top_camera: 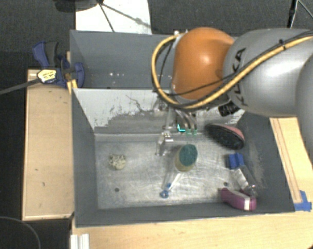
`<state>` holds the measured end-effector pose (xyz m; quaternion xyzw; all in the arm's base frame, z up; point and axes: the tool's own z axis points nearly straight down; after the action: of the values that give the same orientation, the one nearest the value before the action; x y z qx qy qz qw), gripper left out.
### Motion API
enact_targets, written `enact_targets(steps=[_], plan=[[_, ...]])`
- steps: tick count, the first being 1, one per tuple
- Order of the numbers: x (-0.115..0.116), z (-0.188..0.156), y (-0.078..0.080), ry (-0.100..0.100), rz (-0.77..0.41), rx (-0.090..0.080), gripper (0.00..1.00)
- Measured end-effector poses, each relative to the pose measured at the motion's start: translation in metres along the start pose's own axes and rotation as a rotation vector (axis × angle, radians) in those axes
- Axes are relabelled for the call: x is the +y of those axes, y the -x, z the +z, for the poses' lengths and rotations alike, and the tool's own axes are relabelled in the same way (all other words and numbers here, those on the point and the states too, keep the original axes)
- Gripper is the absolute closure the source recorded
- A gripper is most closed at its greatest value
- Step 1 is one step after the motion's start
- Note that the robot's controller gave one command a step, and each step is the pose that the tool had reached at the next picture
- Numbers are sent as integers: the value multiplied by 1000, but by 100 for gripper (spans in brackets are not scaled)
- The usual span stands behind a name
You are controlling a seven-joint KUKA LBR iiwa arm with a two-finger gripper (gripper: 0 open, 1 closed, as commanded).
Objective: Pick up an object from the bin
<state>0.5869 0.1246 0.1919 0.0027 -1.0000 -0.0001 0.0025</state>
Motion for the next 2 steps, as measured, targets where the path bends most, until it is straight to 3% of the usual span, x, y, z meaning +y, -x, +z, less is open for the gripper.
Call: enact_targets(steps=[1, 2], plan=[[-64, 121, -26, 5, 73, -14, 0], [-114, 79, -35, 0, 194, -12, 0]])
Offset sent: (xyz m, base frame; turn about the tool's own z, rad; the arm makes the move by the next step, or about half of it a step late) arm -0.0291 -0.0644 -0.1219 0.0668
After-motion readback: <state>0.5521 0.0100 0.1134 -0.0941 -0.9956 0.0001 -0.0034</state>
